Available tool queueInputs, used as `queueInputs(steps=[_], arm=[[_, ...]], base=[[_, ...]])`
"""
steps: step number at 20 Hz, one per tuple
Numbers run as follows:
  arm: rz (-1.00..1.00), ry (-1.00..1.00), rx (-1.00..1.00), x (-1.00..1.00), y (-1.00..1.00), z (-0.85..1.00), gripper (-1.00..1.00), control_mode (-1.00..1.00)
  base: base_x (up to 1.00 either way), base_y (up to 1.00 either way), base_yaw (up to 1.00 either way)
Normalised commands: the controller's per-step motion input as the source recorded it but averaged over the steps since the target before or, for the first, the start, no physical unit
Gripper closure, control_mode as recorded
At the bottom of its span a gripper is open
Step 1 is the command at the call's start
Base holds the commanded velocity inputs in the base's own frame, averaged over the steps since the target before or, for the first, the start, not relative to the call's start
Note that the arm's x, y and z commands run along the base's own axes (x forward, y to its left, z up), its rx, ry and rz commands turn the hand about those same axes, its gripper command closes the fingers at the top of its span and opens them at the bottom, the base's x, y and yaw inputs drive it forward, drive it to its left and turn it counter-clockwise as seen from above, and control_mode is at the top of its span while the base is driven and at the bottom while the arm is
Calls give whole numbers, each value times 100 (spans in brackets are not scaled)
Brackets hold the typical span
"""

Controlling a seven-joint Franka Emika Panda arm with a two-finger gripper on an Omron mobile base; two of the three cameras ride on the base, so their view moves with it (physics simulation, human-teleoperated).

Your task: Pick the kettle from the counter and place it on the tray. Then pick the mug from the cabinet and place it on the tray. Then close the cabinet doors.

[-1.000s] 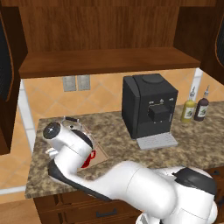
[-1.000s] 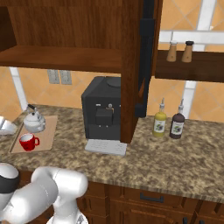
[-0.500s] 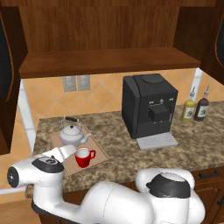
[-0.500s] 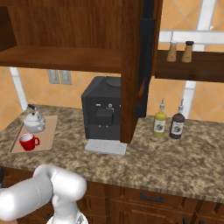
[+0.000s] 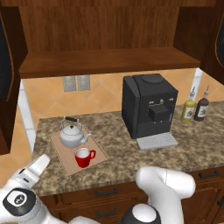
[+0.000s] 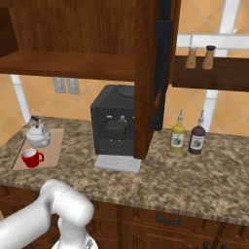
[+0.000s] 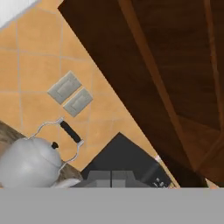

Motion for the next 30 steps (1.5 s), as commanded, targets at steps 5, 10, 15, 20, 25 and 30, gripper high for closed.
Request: queueInputs(steps=[5, 10, 15, 20, 25, 30], arm=[[0, -1, -14, -3, 25, 10, 100, -100], [0, -9, -22, -1, 31, 0, 100, -100], [0, -27, -27, 0, 39, 25, 100, -100], [0, -17, -25, 0, 35, 52, 100, -100], [-2, 4, -17, 0, 55, 30, 100, -100], [-7, 15, -18, 0, 57, 1, 100, -100]], base=[[0, 0, 0], [0, 0, 0], [0, 0, 0], [0, 0, 0], [0, 0, 0], [0, 0, 0]])
